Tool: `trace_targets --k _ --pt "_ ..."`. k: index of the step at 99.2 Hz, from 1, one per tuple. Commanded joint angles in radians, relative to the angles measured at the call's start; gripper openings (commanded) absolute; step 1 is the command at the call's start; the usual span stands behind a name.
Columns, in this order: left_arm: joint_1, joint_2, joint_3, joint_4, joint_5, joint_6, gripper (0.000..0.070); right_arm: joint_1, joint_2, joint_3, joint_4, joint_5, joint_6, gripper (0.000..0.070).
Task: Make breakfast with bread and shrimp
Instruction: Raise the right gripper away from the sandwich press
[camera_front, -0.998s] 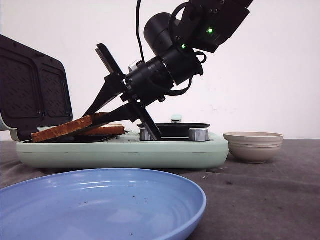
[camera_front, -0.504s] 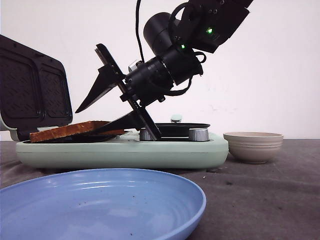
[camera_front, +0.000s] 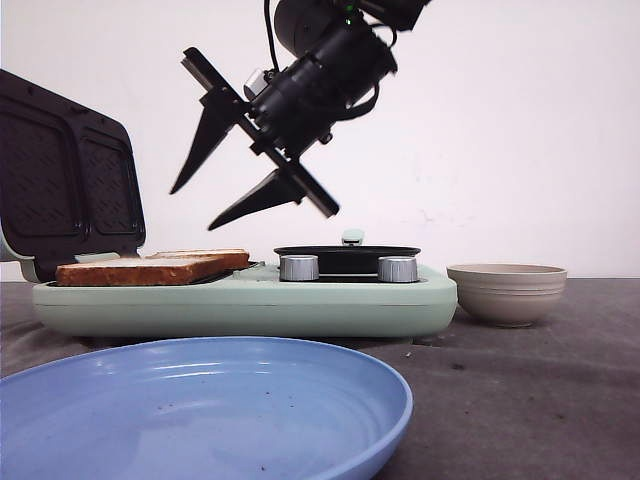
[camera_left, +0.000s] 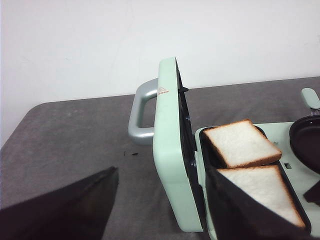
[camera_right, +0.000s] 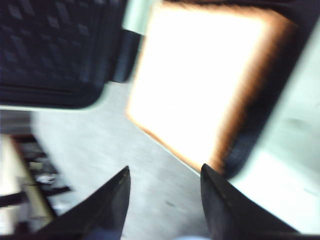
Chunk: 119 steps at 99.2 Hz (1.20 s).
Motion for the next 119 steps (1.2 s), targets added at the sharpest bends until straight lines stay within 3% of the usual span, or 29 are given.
trace_targets --k 1,26,45,88,119 --pt "-0.001 0.004 0.008 0.013 0.003 -0.008 0.0313 0.006 0.02 0.044 -0.044 0.018 -0.095 0.0266" --pt "-0.001 0.004 0.008 0.014 0.003 -0.008 0.0313 -0.003 -0.006 0.074 -0.096 0.053 -0.163 0.0266" --pt "-0.001 0.004 0.007 0.014 0.003 -0.008 0.0313 -0.01 -0.072 0.074 -0.1 0.124 -0.241 0.0266" --pt "-0.001 0.004 0.008 0.014 0.003 -0.008 0.0313 -0.016 -0.325 0.074 -0.143 0.426 -0.451 0.0266" --pt "-0.001 0.004 0.007 0.011 0.003 -0.008 0.0313 -0.016 -0.494 0.074 -0.166 0.529 -0.532 0.0265"
